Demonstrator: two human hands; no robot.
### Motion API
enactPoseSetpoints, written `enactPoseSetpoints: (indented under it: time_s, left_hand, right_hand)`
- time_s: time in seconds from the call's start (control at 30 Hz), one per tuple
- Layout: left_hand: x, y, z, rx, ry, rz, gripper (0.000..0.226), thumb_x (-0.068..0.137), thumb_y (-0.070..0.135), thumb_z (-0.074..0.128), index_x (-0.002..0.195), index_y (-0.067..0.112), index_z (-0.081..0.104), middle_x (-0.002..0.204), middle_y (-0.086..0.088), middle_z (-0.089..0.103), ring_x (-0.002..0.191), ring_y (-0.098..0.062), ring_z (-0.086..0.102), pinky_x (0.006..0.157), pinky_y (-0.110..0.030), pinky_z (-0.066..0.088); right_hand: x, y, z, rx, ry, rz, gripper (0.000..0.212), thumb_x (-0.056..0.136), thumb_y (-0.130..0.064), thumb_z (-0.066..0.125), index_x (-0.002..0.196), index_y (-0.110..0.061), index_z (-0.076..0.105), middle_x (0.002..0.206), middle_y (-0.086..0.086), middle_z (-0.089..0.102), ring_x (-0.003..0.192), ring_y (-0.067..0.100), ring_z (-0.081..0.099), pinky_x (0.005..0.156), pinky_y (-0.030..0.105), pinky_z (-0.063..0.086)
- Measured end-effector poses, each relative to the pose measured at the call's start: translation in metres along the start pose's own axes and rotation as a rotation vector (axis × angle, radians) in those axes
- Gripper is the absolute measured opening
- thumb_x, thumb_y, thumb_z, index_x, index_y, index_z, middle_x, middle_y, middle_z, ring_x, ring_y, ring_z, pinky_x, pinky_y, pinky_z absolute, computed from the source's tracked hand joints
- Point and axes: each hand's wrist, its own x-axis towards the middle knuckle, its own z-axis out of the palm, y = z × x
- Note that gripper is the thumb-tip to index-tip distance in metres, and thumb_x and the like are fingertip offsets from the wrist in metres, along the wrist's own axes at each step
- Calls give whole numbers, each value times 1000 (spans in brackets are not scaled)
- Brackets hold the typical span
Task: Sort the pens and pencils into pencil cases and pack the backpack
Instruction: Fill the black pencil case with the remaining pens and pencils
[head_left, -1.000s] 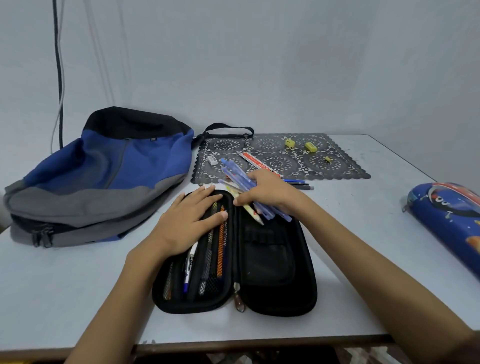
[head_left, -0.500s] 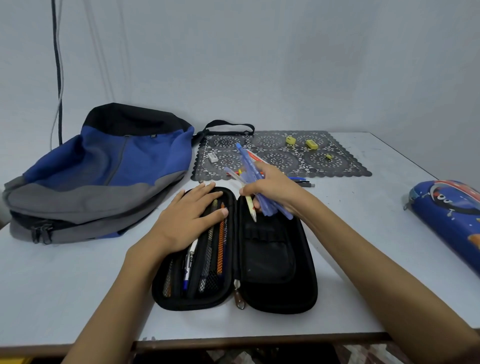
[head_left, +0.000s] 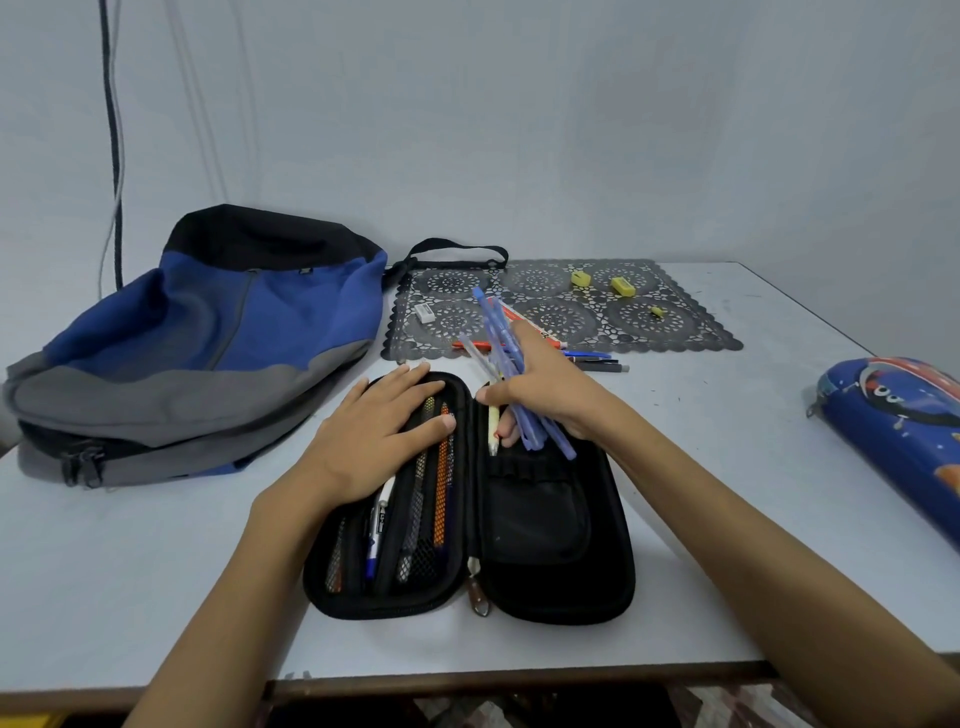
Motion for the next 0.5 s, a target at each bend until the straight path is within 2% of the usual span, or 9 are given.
enactPoseSetpoints:
  time_s: [0.13, 0.23, 0.33, 0.5]
  left_hand:
    - [1, 0, -1, 0, -6, 2, 92, 67, 82, 18, 146, 37, 36, 160, 17, 16, 147, 2, 5, 121, -34, 1]
    - [1, -1, -1, -3, -11, -1, 92, 67, 82, 18, 146, 38, 36, 160, 17, 16, 146, 2, 5, 121, -34, 0]
    - [1, -1, -1, 3, -13, -3, 92, 67, 82, 18, 146, 38, 36, 160, 17, 17, 147, 2, 6, 121, -34, 1]
    - [1, 1, -1, 12, -20, -14, 93, 66, 81, 17, 146, 38, 36, 160, 17, 16, 147, 1, 5, 121, -35, 1]
  right_hand:
    - [0, 2, 0, -109, -33, 4, 59, 87, -3, 68, 129, -20, 30, 79, 10, 53, 41, 16, 58, 45, 32, 50]
    - [-1, 2, -2, -180, -28, 10, 55, 86, -7, 70, 126, -14, 33, 74, 5, 49, 34, 5, 52, 46, 31, 45]
    - [-2, 2, -2, -87, -79, 80, 50, 89, -2, 65, 124, -18, 33, 70, 14, 51, 38, 16, 49, 44, 31, 47]
    - [1, 4, -4, -77, -172, 109, 46, 89, 0, 63, 124, -15, 36, 72, 14, 50, 40, 16, 46, 44, 30, 46]
